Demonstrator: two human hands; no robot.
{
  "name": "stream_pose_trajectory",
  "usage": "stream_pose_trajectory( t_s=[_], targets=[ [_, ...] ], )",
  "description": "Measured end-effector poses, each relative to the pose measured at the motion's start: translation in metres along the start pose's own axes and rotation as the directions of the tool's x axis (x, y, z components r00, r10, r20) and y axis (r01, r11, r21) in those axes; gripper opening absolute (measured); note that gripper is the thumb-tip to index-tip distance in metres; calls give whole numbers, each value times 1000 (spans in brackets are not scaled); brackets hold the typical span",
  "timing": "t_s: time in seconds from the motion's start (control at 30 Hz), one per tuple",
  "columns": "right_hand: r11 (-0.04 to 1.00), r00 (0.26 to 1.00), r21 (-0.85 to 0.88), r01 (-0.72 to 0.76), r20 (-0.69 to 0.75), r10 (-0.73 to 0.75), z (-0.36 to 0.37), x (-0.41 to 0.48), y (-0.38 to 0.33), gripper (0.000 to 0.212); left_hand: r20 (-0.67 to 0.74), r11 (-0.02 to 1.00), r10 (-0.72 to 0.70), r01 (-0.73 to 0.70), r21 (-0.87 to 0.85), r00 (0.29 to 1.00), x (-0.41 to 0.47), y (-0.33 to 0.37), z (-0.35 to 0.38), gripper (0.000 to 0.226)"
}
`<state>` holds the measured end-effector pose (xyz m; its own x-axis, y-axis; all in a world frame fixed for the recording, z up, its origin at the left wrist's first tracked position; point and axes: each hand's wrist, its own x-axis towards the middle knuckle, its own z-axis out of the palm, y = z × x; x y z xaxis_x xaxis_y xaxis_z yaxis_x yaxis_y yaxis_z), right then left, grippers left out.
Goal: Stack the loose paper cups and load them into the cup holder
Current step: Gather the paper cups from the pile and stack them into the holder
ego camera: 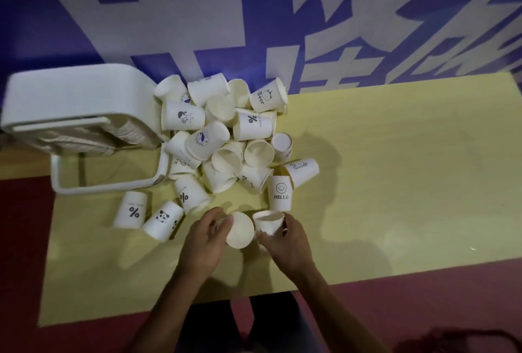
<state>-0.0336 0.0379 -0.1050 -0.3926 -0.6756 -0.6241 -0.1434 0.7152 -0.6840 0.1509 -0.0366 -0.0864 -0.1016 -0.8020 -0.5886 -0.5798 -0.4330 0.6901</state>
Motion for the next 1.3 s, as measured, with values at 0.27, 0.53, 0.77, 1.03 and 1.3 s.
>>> stream_pose_trajectory(
  t_s=[0.27, 0.53, 0.77, 1.03, 1.3],
  targets=[
    [959, 976, 210, 188, -144, -160, 40, -49, -60, 51, 107, 876, -38, 85, -475, 994, -8, 17, -47, 55],
    [928, 939, 185, 324, -180, -292, 129, -69, -125, 63, 74, 935, 196, -164, -313, 978, -8, -2, -163, 61],
    [876, 876, 70, 477, -118, -467, 204, -66, -179, 72, -260, 947, 219, -269, -174, 940, 9, -44, -265, 53],
    [843, 839, -39, 537, -81, -539, 245, -41, -216, 71, -372, 934, 331, -356, 2, 867, 70, -63, -322, 65],
    [845, 835, -74, 529, -131, -534, 248, -30, -223, 75, -277, 936, 351, -334, 109, 894, 129, -55, -312, 72]
  ],
)
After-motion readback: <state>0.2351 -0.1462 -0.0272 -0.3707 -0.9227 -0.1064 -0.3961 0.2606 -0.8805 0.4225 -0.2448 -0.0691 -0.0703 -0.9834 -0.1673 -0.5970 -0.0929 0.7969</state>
